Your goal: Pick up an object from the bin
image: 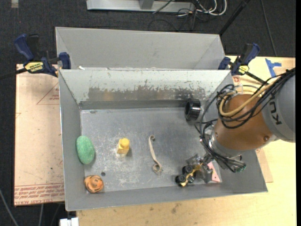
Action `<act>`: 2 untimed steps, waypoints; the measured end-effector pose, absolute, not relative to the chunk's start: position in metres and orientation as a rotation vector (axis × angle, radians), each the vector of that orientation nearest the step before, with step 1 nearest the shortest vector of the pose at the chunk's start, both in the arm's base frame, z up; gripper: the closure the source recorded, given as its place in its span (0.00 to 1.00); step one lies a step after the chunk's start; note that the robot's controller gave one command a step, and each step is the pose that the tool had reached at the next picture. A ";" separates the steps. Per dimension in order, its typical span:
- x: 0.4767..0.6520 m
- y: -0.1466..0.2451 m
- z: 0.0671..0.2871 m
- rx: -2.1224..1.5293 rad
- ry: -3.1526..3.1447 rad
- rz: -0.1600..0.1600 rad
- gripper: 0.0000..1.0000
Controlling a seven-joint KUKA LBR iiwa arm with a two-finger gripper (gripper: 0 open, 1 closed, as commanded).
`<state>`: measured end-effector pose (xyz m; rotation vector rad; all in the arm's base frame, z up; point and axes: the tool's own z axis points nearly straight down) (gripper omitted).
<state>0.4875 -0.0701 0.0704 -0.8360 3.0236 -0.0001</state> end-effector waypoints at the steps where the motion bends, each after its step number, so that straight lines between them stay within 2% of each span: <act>1: 0.494 -0.084 0.176 -0.825 3.028 0.001 1.00; 2: 0.494 -0.083 0.176 -0.825 3.029 0.002 1.00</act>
Offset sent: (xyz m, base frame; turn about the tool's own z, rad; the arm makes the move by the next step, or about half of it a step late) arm 0.0000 0.0000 0.0000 0.0000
